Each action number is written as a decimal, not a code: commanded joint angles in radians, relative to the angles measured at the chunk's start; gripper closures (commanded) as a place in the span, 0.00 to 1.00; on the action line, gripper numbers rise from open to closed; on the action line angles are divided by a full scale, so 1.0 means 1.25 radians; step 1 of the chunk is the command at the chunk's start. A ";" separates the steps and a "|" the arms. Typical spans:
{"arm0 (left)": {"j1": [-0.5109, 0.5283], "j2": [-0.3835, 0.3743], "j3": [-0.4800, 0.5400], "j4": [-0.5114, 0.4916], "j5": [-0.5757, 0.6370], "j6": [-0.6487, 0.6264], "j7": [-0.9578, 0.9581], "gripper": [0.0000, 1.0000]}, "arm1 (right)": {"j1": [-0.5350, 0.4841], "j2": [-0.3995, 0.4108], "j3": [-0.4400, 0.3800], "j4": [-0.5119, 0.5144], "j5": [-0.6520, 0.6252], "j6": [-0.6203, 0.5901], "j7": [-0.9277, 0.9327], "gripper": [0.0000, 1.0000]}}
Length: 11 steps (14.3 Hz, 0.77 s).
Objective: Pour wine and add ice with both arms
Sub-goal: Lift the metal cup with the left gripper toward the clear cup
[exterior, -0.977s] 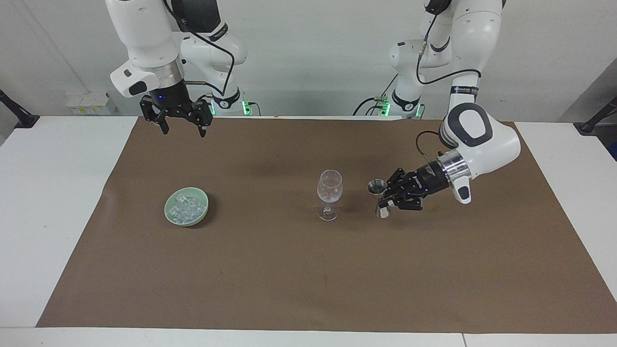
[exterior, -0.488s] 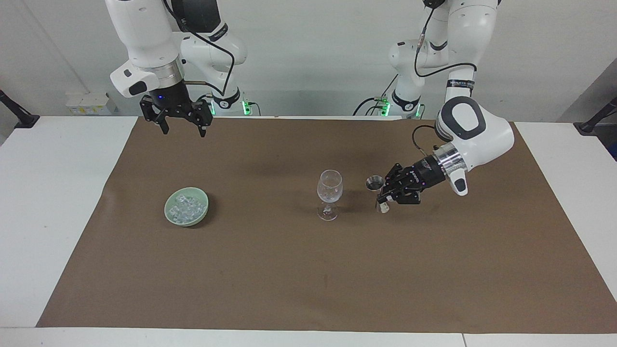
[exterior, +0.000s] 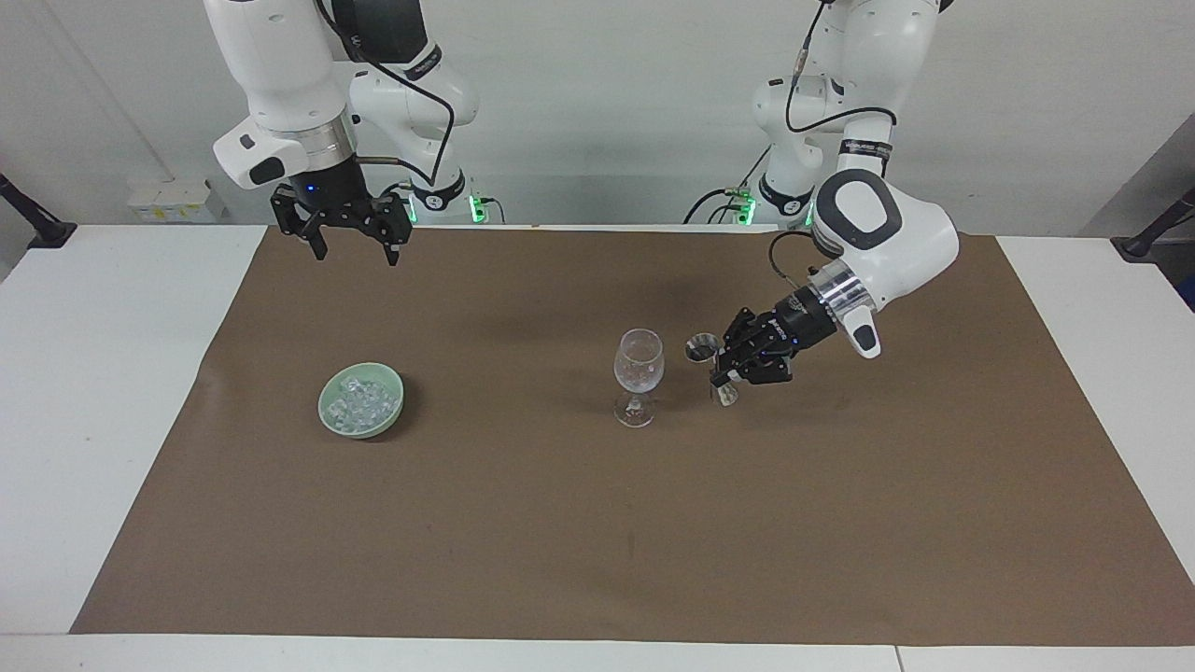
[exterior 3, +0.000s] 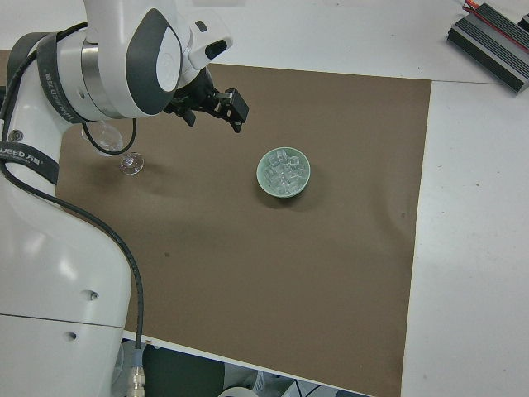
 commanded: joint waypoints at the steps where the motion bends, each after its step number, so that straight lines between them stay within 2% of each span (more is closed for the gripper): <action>1: -0.030 -0.042 0.012 -0.040 -0.023 0.038 -0.001 1.00 | -0.014 -0.018 0.007 -0.017 0.014 -0.005 -0.018 0.00; 11: -0.094 -0.091 0.012 -0.091 -0.023 0.176 -0.004 1.00 | -0.014 -0.018 0.007 -0.017 0.014 -0.005 -0.017 0.00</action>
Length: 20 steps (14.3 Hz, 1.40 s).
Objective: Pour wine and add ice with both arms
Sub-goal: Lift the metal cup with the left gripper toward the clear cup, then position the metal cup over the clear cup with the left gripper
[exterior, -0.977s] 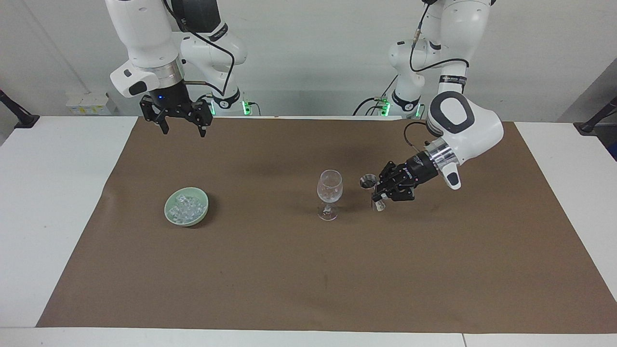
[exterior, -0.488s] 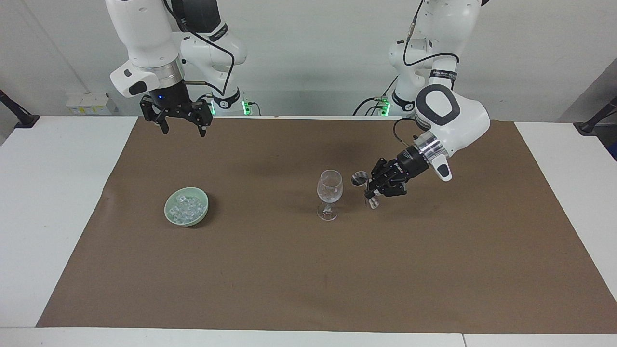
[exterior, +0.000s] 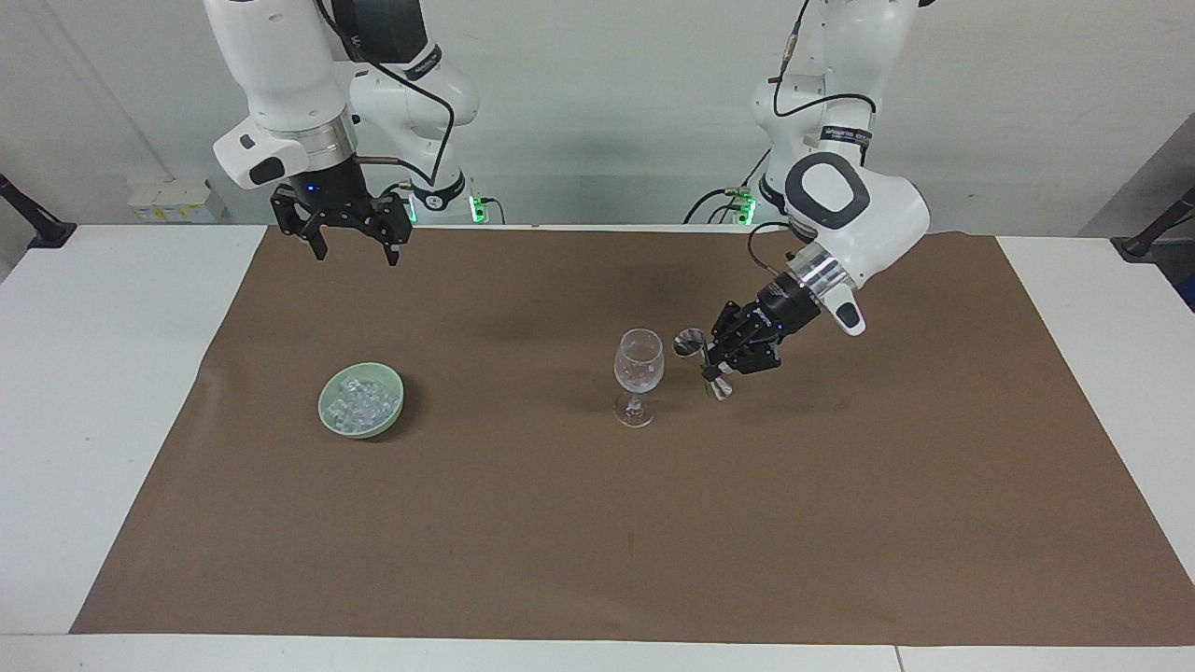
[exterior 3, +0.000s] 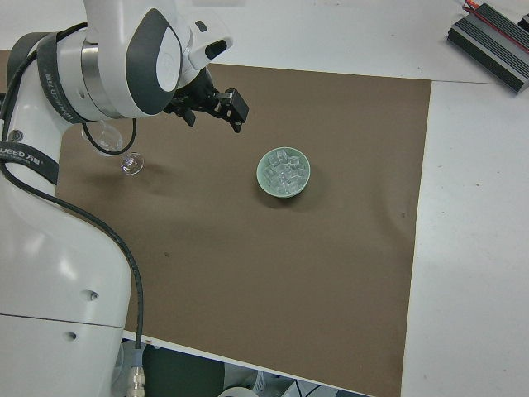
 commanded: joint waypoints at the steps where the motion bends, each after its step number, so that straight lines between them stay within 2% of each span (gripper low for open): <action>1: -0.049 -0.048 0.012 -0.046 -0.020 0.077 -0.006 1.00 | -0.014 -0.018 0.007 -0.017 0.014 -0.005 -0.018 0.00; 7: -0.080 -0.071 0.013 -0.067 -0.020 0.123 0.002 1.00 | -0.014 -0.018 0.007 -0.017 0.014 -0.005 -0.018 0.00; 10: -0.120 -0.070 0.013 -0.072 -0.020 0.200 0.013 1.00 | -0.014 -0.018 0.007 -0.017 0.014 -0.005 -0.017 0.00; 20: -0.148 -0.064 0.013 -0.078 -0.020 0.263 0.094 1.00 | -0.014 -0.018 0.007 -0.017 0.014 -0.003 -0.017 0.00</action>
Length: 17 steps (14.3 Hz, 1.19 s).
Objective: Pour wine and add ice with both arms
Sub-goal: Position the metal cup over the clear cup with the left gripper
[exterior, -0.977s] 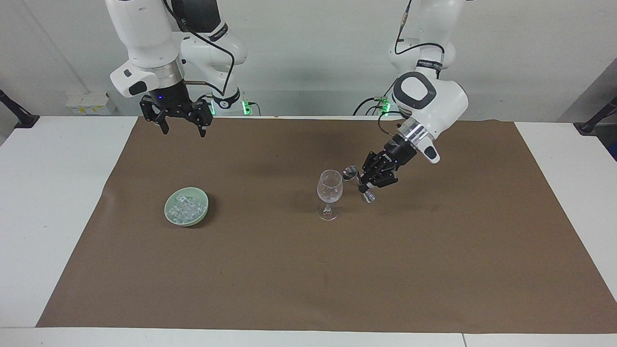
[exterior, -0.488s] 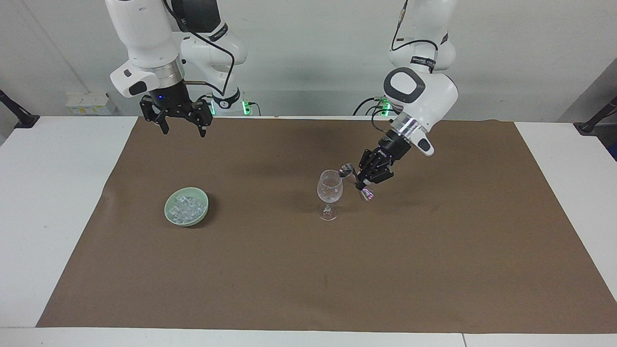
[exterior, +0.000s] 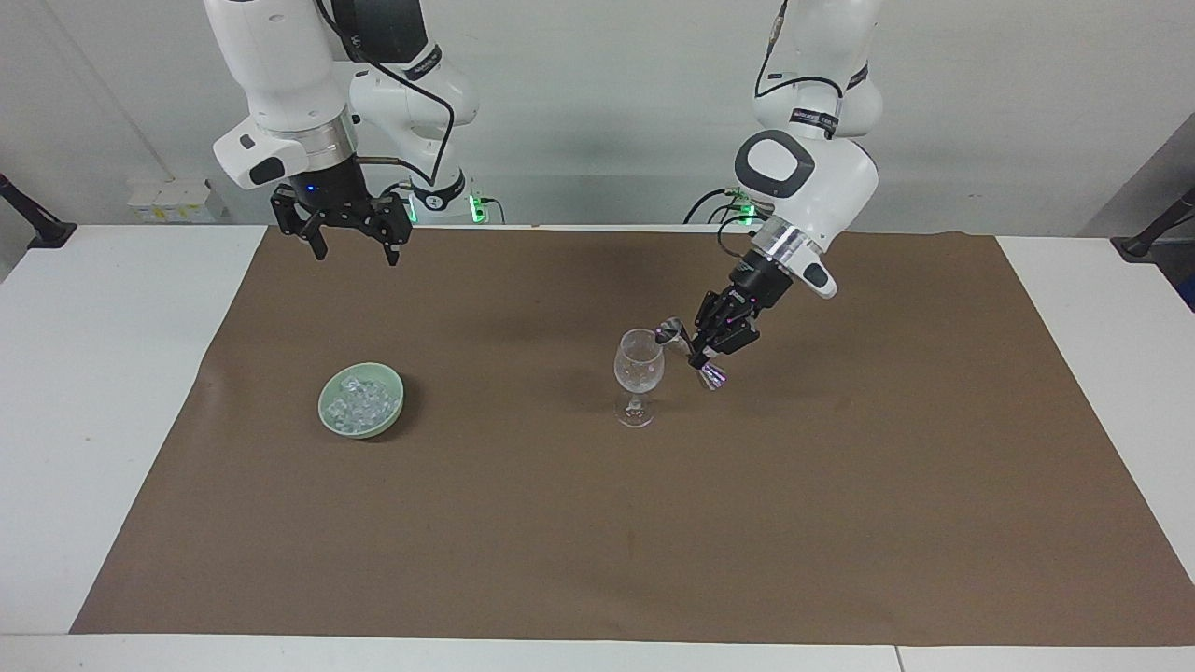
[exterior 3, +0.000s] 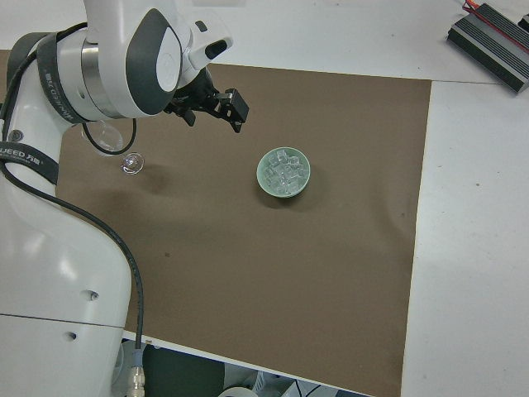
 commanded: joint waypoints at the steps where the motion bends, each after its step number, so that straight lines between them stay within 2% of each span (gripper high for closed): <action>1: -0.026 -0.021 0.012 -0.023 -0.019 0.032 0.044 1.00 | -0.014 -0.018 0.007 -0.017 0.014 -0.005 -0.018 0.00; 17: -0.050 -0.014 0.013 -0.015 -0.016 0.066 0.111 1.00 | -0.014 -0.018 0.007 -0.017 0.014 -0.005 -0.017 0.00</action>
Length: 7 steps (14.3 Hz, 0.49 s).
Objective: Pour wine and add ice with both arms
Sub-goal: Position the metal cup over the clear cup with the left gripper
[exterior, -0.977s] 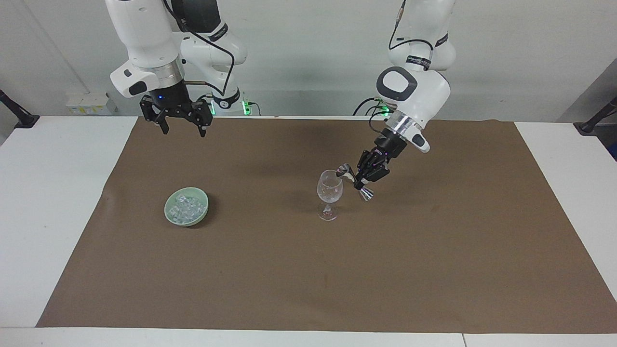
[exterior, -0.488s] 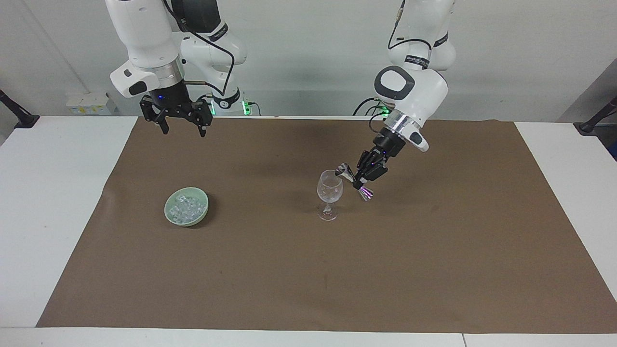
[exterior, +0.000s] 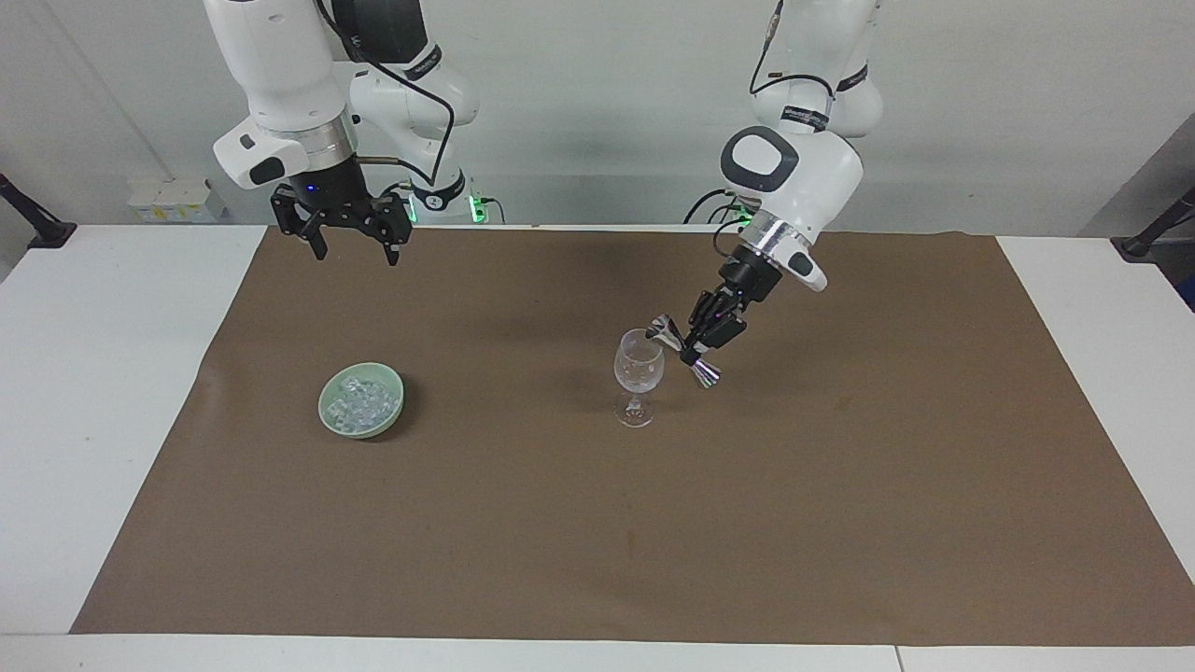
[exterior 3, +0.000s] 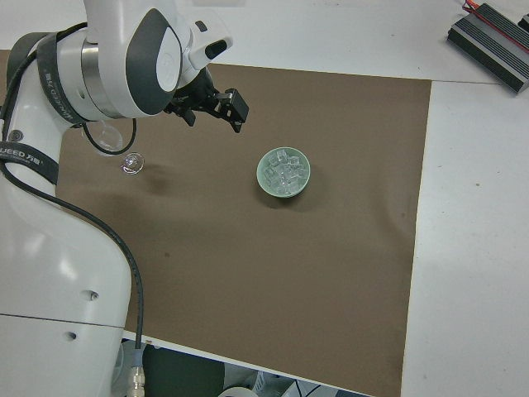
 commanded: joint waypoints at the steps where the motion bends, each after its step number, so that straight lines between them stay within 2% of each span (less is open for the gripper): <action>1: -0.021 -0.014 0.013 -0.014 -0.015 0.021 0.020 1.00 | -0.014 -0.018 0.007 -0.017 0.014 -0.005 -0.018 0.00; 7: -0.023 -0.013 0.013 -0.011 -0.007 0.033 0.040 1.00 | -0.014 -0.018 0.007 -0.017 0.014 -0.005 -0.017 0.00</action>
